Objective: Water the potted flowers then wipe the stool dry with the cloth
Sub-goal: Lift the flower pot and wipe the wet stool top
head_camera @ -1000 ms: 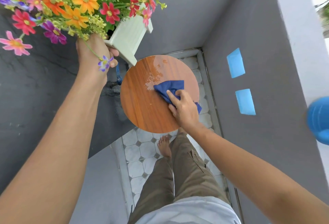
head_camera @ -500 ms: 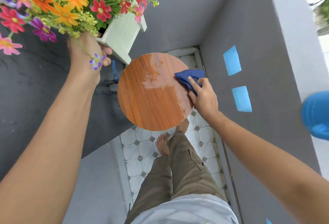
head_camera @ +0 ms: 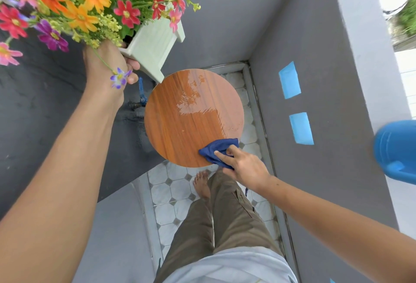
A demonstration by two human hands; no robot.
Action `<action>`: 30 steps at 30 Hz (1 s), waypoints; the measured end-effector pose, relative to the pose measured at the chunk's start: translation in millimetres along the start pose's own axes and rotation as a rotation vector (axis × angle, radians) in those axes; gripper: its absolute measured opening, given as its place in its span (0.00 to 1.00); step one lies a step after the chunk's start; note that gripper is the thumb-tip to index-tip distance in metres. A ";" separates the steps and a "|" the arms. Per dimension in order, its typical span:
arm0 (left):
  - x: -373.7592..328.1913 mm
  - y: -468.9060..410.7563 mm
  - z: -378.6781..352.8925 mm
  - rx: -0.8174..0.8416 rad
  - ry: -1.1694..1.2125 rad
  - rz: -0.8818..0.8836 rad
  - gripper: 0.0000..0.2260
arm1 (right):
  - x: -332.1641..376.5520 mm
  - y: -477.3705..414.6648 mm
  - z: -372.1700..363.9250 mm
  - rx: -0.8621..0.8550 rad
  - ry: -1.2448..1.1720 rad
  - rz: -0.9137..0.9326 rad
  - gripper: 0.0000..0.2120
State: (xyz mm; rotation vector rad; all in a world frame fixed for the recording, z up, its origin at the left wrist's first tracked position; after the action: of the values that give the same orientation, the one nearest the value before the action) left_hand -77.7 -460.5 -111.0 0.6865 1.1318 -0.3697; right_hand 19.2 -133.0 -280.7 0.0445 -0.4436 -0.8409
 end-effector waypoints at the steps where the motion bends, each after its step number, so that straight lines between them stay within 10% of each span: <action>1: 0.1 -0.4 0.0 -0.001 0.003 -0.001 0.12 | -5.0 -11.6 3.7 -0.026 -0.002 -0.031 0.27; 10: 2.8 -7.1 3.2 -0.011 0.020 0.012 0.12 | -37.8 -129.1 42.5 -0.218 -0.125 -0.533 0.24; 20: 2.6 -12.8 4.6 -0.033 0.051 0.028 0.12 | 44.1 -69.8 -8.7 0.040 0.061 0.280 0.29; 26: 1.5 -15.0 6.8 -0.060 0.043 0.023 0.13 | -5.2 -205.0 44.4 -0.209 -0.053 -0.339 0.21; 30: -0.6 -15.8 7.1 -0.059 0.045 0.019 0.10 | 36.1 -227.0 36.4 -0.212 -0.099 -0.352 0.22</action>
State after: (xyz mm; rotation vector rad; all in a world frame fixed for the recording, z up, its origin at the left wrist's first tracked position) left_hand -82.3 -477.0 -113.5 0.6557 1.1738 -0.3048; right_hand -135.5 -306.8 -282.4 -0.1182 -0.4438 -1.2371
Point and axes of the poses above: each hand's wrist, its own y-axis away from the middle knuckle, its own z-axis out of the back of the hand, x = y × z, the point moved 2 cm from there along -y, towards the middle knuckle, and after that the axes turned 8 degrees about -z, right-handed, at the moved point
